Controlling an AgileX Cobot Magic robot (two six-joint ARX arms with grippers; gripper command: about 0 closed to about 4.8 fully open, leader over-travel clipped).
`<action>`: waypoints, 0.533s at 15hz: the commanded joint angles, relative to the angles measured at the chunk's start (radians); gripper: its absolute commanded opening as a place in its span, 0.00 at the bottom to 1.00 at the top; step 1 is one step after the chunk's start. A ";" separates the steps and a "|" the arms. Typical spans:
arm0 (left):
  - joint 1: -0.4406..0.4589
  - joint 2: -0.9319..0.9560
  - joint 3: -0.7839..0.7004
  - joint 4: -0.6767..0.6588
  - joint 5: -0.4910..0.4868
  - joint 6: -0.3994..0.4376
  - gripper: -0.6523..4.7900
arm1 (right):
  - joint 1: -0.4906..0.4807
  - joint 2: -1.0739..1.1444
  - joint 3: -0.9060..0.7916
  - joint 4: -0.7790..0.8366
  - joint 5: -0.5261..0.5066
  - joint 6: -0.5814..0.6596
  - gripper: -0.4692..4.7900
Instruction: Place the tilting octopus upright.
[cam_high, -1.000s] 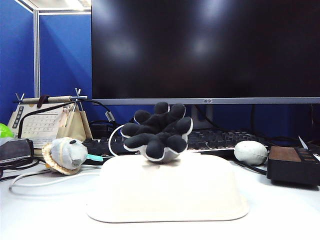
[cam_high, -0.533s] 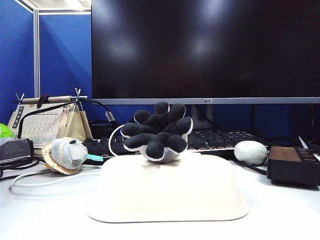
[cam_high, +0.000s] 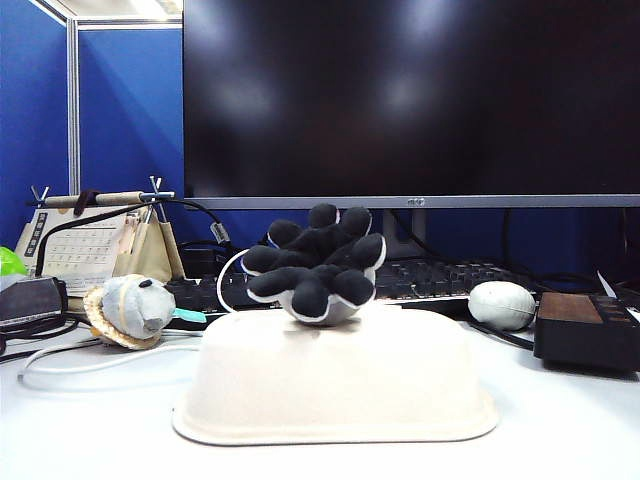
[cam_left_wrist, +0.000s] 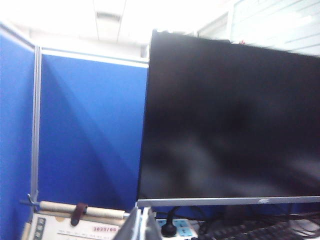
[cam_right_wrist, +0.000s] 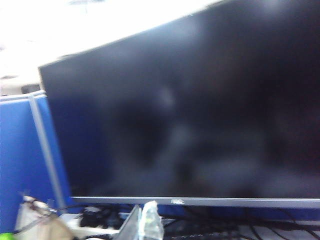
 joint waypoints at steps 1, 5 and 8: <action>0.000 0.001 0.214 -0.237 0.005 -0.002 0.16 | 0.001 -0.002 0.201 -0.226 -0.013 0.002 0.08; 0.000 0.094 0.567 -0.526 0.051 0.002 0.15 | -0.001 0.066 0.532 -0.549 -0.150 0.002 0.08; 0.000 0.221 0.643 -0.542 0.145 0.008 0.15 | -0.003 0.183 0.677 -0.720 -0.243 -0.006 0.08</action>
